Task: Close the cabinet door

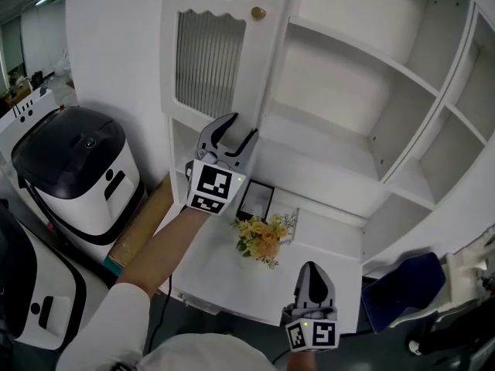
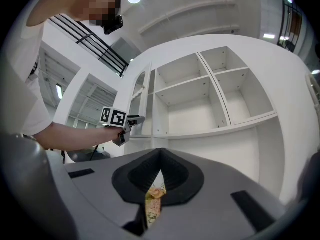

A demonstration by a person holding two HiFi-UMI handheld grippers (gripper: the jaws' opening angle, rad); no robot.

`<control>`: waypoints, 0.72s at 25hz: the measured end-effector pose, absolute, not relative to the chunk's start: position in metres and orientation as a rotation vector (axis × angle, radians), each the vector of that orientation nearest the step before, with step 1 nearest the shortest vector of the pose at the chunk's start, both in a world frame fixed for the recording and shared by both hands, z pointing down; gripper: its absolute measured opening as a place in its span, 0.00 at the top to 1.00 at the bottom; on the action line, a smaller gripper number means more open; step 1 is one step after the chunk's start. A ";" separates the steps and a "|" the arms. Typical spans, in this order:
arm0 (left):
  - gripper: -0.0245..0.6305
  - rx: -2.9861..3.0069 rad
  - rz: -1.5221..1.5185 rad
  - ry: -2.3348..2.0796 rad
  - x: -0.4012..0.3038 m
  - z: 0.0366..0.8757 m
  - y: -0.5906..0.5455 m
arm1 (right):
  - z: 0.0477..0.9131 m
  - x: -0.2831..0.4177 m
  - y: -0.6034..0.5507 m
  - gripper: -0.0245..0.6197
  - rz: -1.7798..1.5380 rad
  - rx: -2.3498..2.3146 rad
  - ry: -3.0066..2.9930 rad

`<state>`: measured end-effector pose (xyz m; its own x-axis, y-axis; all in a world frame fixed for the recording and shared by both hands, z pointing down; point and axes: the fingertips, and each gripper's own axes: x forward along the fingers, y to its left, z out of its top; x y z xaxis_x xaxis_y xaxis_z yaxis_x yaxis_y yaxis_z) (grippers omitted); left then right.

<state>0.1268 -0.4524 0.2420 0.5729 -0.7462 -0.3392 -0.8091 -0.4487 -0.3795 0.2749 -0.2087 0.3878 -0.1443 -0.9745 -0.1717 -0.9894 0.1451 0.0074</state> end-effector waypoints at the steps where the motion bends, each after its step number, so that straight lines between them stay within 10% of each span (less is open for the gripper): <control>1: 0.68 -2.302 0.151 1.236 0.129 0.242 -0.455 | 0.387 0.273 -0.209 0.96 0.178 -1.964 2.282; 18: 0.69 -2.395 0.110 1.199 0.146 0.246 -0.489 | 0.390 0.267 -0.189 0.96 0.175 -2.045 2.222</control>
